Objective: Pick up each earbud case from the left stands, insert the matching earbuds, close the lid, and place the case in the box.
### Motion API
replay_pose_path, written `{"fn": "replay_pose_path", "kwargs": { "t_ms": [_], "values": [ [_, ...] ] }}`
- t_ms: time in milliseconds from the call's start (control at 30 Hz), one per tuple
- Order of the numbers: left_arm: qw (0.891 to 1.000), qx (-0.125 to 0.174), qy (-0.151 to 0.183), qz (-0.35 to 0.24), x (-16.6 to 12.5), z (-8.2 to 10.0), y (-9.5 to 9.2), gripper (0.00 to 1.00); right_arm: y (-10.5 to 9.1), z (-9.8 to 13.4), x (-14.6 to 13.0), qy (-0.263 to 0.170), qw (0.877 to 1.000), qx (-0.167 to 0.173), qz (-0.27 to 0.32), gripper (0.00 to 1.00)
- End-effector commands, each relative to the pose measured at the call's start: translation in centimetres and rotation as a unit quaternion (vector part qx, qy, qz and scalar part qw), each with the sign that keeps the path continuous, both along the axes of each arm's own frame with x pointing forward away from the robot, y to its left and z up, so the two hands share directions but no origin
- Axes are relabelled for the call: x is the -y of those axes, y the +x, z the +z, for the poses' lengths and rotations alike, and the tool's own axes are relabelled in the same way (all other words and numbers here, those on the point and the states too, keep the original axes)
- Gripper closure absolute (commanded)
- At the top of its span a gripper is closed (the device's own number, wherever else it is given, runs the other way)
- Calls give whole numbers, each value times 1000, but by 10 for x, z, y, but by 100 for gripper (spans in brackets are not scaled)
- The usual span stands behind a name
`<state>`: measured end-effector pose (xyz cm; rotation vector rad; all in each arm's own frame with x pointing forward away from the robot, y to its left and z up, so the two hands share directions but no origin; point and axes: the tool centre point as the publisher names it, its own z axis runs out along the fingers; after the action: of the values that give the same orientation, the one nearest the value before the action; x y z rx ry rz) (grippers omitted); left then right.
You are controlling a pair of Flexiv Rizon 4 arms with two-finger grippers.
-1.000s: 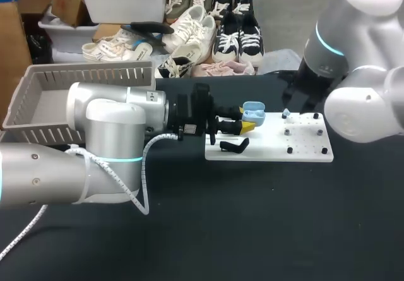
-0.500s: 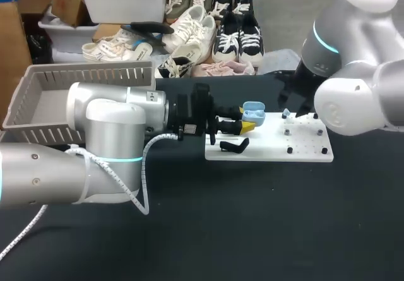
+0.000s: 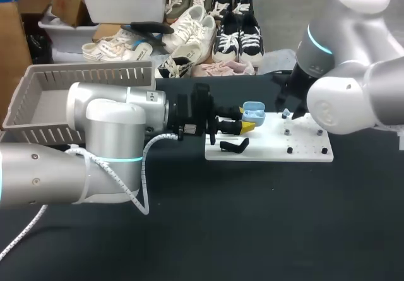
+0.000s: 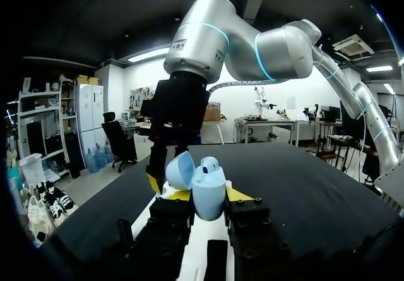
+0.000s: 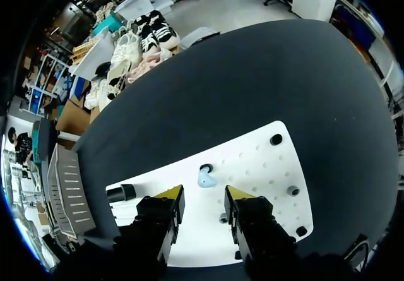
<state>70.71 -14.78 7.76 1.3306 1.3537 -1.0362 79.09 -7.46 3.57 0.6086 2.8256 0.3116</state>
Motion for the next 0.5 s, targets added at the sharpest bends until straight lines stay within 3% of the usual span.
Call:
{"fn": "replay_pose_path", "kwargs": {
  "t_ms": [33, 500],
  "values": [
    [1000, 1, -1, 3, 0, 0, -2, 100, 1, -1, 1, -1, 1000, -2, -1, 61],
    [1000, 1, -1, 3, 0, 0, -2, 100, 7, -5, -1, -5, 1000, -5, 5, 62]
  ]
}}
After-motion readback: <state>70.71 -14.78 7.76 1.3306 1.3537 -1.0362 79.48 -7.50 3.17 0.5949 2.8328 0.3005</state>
